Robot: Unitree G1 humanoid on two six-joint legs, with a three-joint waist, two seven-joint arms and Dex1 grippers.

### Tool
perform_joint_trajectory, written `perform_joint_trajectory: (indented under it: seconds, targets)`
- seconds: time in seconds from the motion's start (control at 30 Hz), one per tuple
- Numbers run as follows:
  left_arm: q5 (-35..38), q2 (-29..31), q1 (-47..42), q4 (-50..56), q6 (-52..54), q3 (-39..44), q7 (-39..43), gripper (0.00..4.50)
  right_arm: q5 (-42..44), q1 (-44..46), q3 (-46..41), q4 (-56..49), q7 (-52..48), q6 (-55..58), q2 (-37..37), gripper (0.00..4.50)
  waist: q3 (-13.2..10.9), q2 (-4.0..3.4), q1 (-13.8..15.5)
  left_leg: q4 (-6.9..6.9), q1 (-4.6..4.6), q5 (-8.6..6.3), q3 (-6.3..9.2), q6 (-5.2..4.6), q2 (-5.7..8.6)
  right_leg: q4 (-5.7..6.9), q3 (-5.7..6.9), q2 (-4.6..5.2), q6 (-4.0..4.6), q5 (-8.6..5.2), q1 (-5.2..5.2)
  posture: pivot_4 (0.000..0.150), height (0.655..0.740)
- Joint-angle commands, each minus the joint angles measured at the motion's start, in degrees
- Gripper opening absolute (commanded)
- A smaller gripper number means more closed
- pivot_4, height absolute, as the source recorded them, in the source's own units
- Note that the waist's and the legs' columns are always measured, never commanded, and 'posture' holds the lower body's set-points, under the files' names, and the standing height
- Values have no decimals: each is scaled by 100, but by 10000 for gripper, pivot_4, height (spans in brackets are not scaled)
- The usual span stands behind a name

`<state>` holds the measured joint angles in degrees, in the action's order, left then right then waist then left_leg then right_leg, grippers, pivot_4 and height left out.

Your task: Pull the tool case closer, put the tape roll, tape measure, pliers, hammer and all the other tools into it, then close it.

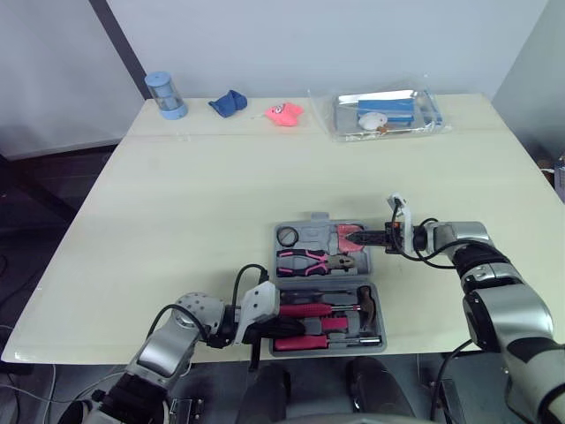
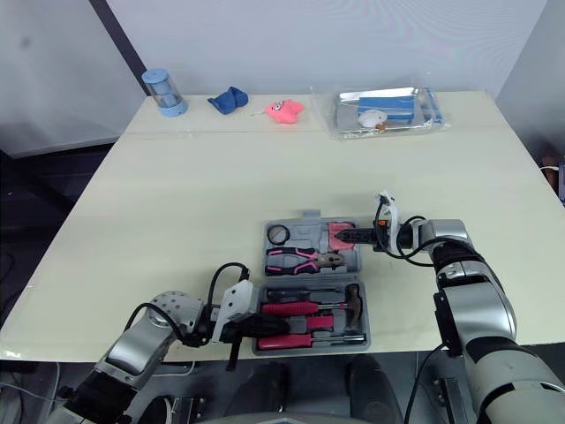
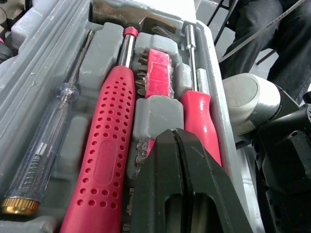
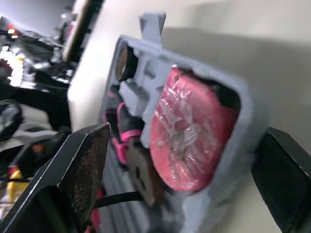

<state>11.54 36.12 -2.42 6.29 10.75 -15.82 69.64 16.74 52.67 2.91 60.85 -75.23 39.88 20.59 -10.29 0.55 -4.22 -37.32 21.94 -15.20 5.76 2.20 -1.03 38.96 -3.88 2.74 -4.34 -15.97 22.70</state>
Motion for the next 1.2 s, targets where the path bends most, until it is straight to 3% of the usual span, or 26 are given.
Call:
perform_joint_trajectory:
  seconds: [0.03,0.3,0.47,0.6,0.83,1.07,1.17,1.2]
  targets:
    - [-27,45,90,-65,51,-52,-72,0,169,232,-205,-109,-454,29,-71,43800,0,0,0,0,0,0,0,0,0,0,0,0,0,0,0,1500,7400]
    - [393,-30,158,15,132,261,-137,0,454,255,-415,-502,-1176,450,34,43800,-1,-1,6,0,1,0,1,0,0,0,0,0,0,0,0,1500,7400]
    - [817,-4,262,86,130,634,-87,0,712,105,-356,-1259,-1606,983,157,43800,-2,-3,11,0,5,0,2,0,0,-1,1,0,0,0,2,1500,7400]
    - [1280,206,490,333,233,1167,-16,0,1098,-374,-223,-2530,-1687,1600,292,43800,-3,-3,19,1,8,0,6,0,0,-3,3,1,0,0,5,1500,7400]
    - [1845,1223,1401,289,180,2391,778,0,1768,-1844,62,-5218,-1424,2444,942,43800,-5,-6,41,2,17,-1,11,0,-1,-7,12,2,1,-1,9,1500,7400]
    - [2096,1390,1769,7,127,3262,868,0,2495,-3278,-811,-7327,-683,2601,1781,43800,-7,-8,120,3,16,-1,8,0,0,-8,12,4,0,-2,8,1500,7400]
    - [2182,1333,1649,-119,205,3437,737,7759,2149,-4171,-1336,-7965,-99,1734,1979,45000,-3,2,181,4,17,-1,9,0,-1,-11,15,3,-1,-2,8,1500,7400]
    - [2207,1305,1620,-127,239,3473,688,13308,2039,-4423,-1468,-8074,15,1418,2023,45000,-3,2,183,3,17,-1,9,0,-1,-12,15,3,-1,-2,7,1500,7400]
